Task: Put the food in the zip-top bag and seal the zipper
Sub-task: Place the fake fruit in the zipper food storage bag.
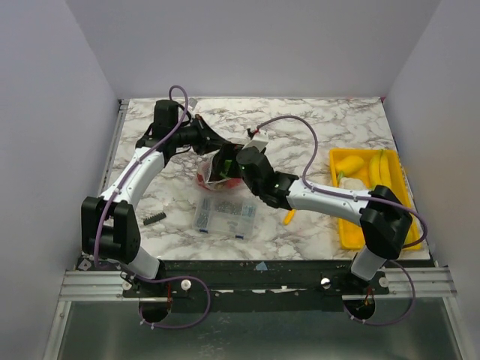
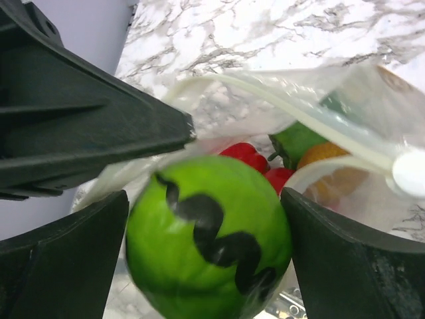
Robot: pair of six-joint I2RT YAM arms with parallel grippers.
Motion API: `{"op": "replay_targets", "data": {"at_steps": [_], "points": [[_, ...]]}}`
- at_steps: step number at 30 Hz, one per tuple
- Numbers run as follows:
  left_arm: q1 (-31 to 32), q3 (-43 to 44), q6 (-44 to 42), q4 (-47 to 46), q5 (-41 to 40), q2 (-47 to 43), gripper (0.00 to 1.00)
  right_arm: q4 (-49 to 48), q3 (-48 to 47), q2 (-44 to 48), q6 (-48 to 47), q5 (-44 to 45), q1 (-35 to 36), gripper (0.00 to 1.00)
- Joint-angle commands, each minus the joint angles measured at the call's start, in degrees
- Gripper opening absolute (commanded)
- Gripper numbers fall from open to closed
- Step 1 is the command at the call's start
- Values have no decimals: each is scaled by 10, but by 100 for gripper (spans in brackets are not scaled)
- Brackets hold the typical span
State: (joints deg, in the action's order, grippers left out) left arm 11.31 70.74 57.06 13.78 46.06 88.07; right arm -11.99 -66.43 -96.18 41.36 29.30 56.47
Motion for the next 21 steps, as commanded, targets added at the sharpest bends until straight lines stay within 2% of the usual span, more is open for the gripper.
{"op": "replay_targets", "data": {"at_steps": [1, 8, 13, 16, 18, 21], "points": [[-3, -7, 5, -22, 21, -24, 0, 93, -76, -23, -2, -7, 4, 100], [-3, 3, -16, 0, 8, -25, 0, 253, -147, -17, 5, -2, 4, 100], [-4, 15, -37, 22, -7, -27, 0, 353, -147, 10, 53, 10, 4, 90], [-4, 17, -46, 29, -15, -28, 0, 351, -107, 45, 80, 1, 4, 85], [-4, 18, -52, 34, -20, -27, 0, 344, -83, 63, 94, -4, 4, 77], [-4, 19, -56, 36, -23, -26, 0, 310, -41, 83, 101, -4, 4, 76]]}}
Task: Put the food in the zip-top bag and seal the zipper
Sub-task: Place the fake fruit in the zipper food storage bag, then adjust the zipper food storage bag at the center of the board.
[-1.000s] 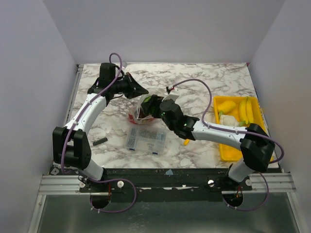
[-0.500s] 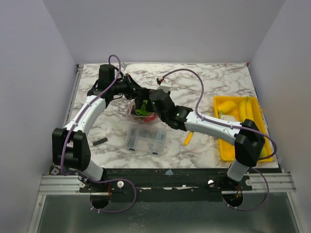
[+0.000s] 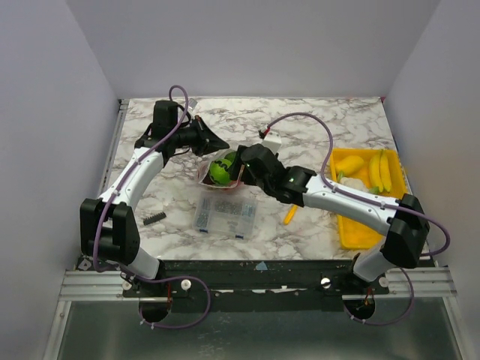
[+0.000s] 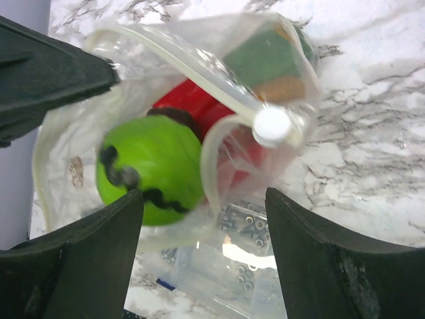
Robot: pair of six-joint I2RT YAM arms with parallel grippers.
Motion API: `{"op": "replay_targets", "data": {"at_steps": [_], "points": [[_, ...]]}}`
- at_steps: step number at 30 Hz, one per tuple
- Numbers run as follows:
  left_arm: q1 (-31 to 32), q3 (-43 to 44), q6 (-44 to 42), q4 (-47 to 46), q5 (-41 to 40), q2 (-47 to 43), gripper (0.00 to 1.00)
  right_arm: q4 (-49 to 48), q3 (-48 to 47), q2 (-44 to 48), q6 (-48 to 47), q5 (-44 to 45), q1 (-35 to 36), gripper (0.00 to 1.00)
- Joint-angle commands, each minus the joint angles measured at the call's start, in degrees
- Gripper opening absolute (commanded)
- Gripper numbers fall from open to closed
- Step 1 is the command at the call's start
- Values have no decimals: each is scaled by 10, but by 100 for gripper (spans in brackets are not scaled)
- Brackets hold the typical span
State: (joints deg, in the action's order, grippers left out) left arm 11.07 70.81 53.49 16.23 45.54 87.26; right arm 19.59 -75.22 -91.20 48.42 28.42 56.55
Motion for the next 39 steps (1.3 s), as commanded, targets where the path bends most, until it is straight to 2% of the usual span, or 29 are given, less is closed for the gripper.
{"op": "replay_targets", "data": {"at_steps": [1, 3, 6, 7, 10, 11, 15, 21, 25, 29, 34, 37, 39], "points": [[-2, 18, -20, 11, -17, -16, 0, -24, 54, 36, 29, 5, 3, 76], [-1, 18, -18, 9, -15, -15, 0, -45, 46, 29, 9, 2, 3, 76], [-1, 21, -21, 12, -12, -13, 0, -24, 18, 22, 15, 13, 3, 77], [-2, 21, -24, 15, -13, -13, 0, -21, 22, 24, 26, 18, 3, 74], [-1, 20, -24, 14, -14, -15, 0, -49, 63, 35, 49, -1, 3, 51], [-1, 19, -23, 12, -13, -14, 0, -71, 80, 36, 49, -18, 4, 49], [-1, 22, -26, 13, -2, -4, 0, -107, 85, 13, 40, -57, 3, 47], [-1, 24, -26, 13, 11, 9, 0, -123, 38, -41, 12, -10, 4, 47], [-1, 25, -26, 13, 9, 5, 0, -97, 10, -77, 29, 45, 3, 32], [-1, 32, -33, 25, -13, -7, 0, -59, -21, -89, 26, 91, 2, 1], [-5, 58, -67, 70, -80, -37, 0, -18, -70, -58, -24, 89, -22, 0], [-12, 78, -82, 105, -121, -48, 0, -3, -82, -38, -55, 43, -68, 0], [-14, 81, -80, 119, -146, -62, 0, 13, -98, -40, -77, -24, -111, 0]]}}
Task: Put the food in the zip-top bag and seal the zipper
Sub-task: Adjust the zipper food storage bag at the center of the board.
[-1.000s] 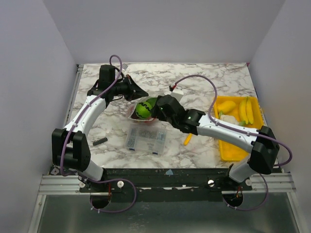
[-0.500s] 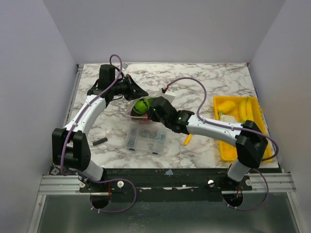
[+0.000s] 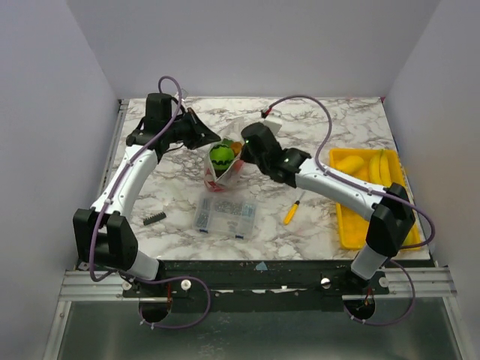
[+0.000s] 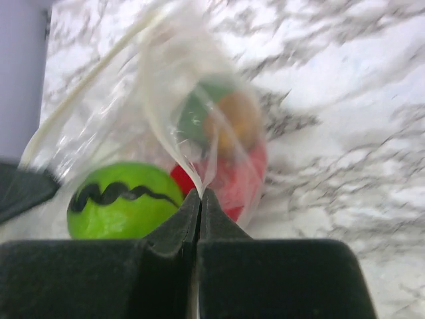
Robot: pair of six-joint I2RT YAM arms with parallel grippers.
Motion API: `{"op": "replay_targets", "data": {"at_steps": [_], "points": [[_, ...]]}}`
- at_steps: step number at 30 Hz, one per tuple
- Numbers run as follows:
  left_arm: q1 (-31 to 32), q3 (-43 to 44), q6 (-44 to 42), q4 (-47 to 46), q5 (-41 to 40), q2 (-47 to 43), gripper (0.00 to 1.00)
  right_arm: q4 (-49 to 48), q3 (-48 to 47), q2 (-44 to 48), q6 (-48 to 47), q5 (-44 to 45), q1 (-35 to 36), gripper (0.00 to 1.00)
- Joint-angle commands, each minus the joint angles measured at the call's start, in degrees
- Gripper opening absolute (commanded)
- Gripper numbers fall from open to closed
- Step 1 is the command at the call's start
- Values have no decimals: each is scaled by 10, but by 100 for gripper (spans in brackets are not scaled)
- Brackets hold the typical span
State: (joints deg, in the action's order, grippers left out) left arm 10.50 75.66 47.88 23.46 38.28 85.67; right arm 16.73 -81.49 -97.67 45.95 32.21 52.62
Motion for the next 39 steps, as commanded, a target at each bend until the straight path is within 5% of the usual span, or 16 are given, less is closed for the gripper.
{"op": "replay_targets", "data": {"at_steps": [1, 6, 14, 30, 39], "points": [[-8, 29, -17, 49, -88, -54, 0, 56, -50, 18, -58, -98, -94, 0], [8, -45, 74, -28, -130, -112, 0, 87, -102, -11, -125, -181, -138, 0], [65, -7, 89, -42, -93, -33, 0, 85, -148, -51, -133, -235, -137, 0], [59, 83, -78, 66, -114, -4, 0, 148, -231, -104, -159, -254, -137, 1], [50, 110, -155, 136, -135, 25, 0, 143, -161, -68, -122, -193, -138, 0]]}}
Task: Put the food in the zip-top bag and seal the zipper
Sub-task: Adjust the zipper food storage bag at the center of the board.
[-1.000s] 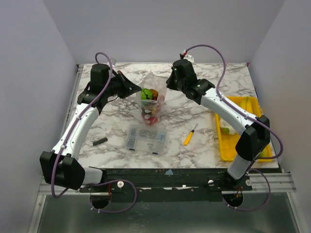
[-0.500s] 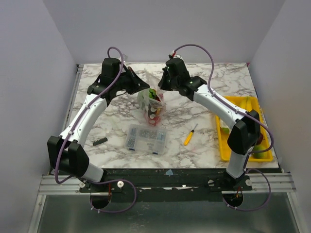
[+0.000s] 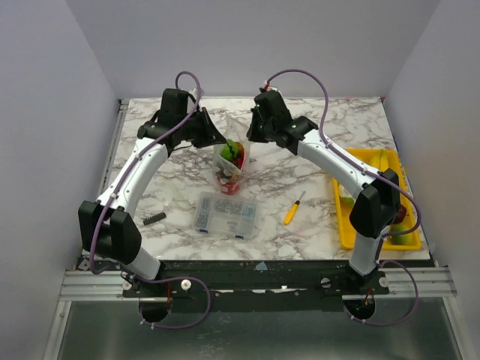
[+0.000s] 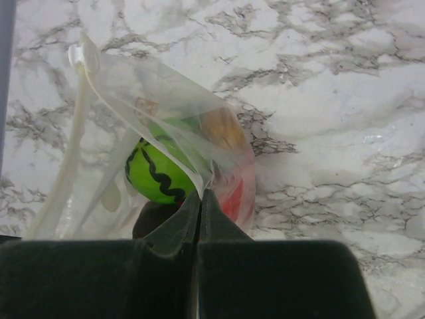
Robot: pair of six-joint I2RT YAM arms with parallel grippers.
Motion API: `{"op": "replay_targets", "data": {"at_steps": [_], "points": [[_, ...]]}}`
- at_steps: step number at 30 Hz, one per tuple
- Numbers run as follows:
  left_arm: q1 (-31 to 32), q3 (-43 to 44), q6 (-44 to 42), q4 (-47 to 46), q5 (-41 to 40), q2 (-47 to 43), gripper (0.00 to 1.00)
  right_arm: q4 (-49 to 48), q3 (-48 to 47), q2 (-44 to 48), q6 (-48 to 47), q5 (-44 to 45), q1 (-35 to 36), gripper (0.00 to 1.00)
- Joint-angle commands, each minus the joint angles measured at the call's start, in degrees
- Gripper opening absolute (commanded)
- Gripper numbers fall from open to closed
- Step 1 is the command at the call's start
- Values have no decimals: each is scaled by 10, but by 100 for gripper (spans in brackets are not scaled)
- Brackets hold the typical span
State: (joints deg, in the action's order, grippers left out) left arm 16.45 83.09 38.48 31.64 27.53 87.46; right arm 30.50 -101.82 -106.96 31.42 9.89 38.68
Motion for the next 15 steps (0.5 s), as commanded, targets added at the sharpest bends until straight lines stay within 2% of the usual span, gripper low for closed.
{"op": "replay_targets", "data": {"at_steps": [1, 4, 5, 8, 10, 12, 15], "points": [[-14, 33, -65, 58, -35, 4, 0, -6, 66, 36, 35, 23, 2, 0], [-32, 23, -74, 66, -43, -4, 0, -44, 116, 72, 56, -21, 2, 0], [-35, 23, -78, 71, -44, -4, 0, -54, 125, 80, 50, -51, 2, 4], [-37, 26, -96, 76, -62, -2, 0, -46, 123, 97, 46, -73, 5, 30], [-37, 26, -98, 69, -60, 4, 0, -18, 110, 113, 39, -55, 5, 42], [-37, 21, -90, 59, -38, 11, 0, 13, 101, 135, 26, -26, 5, 53], [-35, 9, -76, 42, -6, 20, 0, 49, 104, 169, 10, 15, 5, 59]]}}
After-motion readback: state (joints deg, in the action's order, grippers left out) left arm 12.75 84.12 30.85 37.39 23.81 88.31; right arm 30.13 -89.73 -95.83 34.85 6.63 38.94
